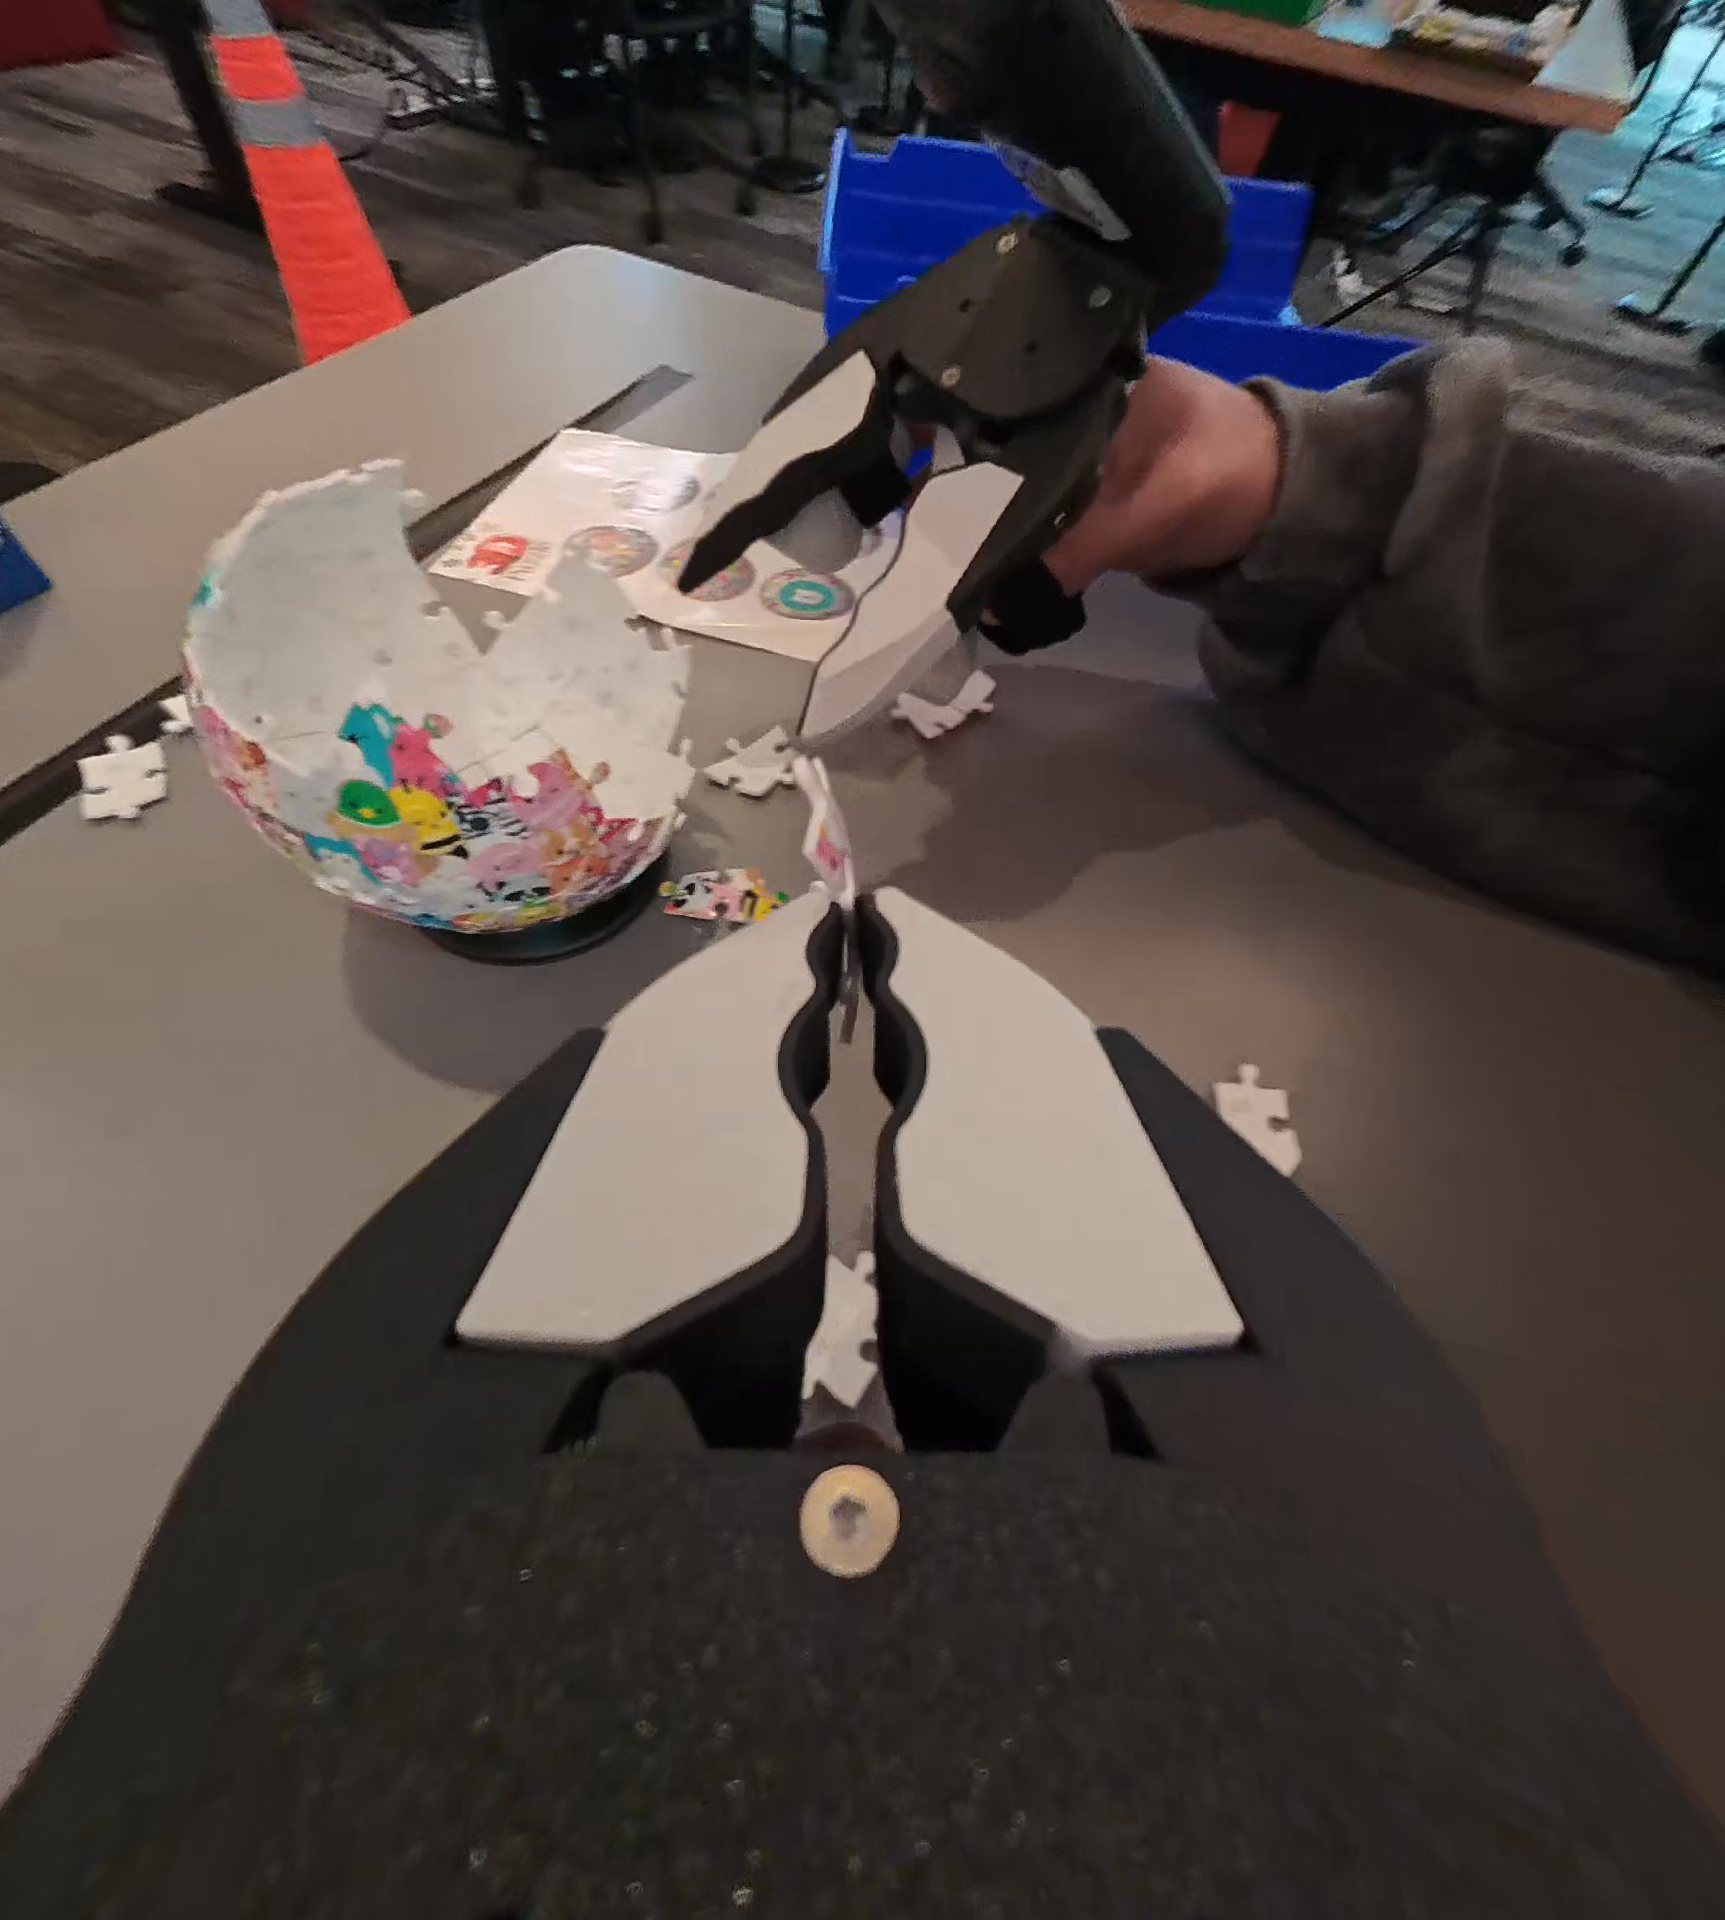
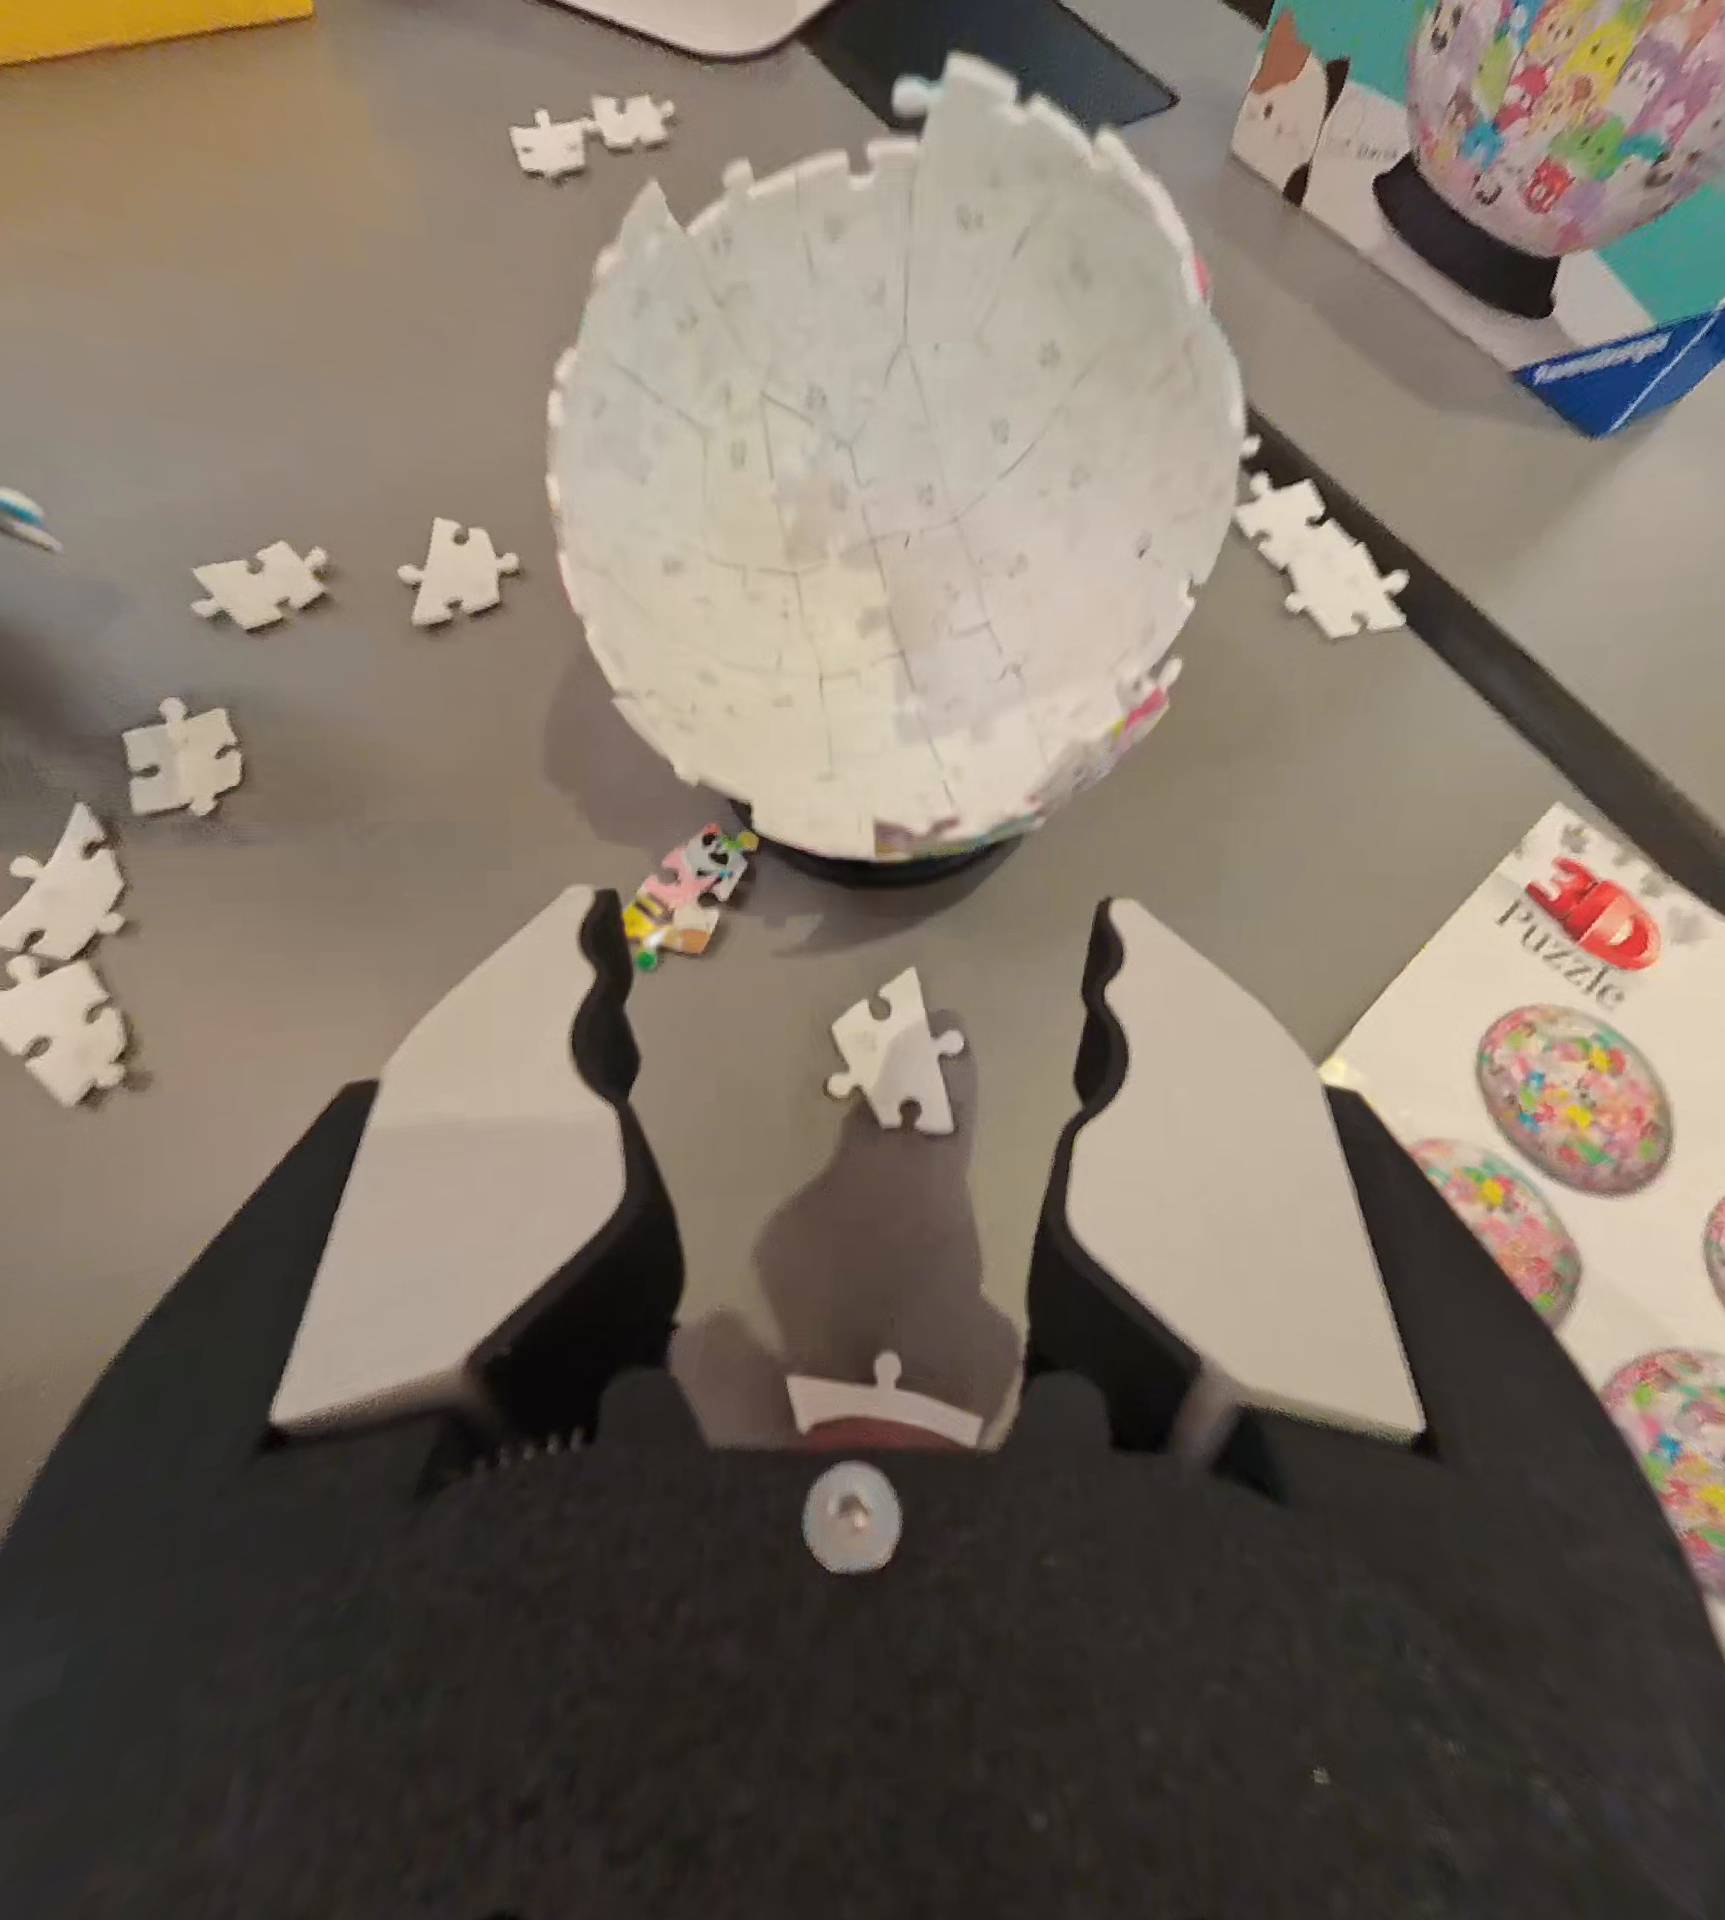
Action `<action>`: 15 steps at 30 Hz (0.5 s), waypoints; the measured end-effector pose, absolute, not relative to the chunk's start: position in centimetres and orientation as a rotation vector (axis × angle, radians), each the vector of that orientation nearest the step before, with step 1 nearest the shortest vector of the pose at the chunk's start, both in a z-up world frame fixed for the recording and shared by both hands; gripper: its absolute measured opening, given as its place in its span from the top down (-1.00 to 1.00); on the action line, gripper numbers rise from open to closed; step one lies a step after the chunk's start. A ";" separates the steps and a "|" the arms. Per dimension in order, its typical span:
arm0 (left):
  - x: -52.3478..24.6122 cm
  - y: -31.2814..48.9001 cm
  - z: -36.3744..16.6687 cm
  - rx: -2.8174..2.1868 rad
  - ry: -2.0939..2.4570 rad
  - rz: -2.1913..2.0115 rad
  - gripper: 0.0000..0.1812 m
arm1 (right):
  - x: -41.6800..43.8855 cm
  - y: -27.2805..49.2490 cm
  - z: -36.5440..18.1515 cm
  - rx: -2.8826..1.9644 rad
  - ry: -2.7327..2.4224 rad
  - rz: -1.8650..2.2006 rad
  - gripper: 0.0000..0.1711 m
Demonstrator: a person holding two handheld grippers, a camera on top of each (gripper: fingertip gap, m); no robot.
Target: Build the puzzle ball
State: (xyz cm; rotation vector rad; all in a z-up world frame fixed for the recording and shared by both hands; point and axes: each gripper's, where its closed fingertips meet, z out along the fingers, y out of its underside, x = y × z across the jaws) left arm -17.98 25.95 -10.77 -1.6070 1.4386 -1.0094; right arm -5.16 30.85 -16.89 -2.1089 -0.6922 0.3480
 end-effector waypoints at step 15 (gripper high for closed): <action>-17.0 25.5 -15.3 -1.163 1.827 -0.270 0.98 | -16.5 20.7 -8.9 -1.774 -1.307 0.358 0.67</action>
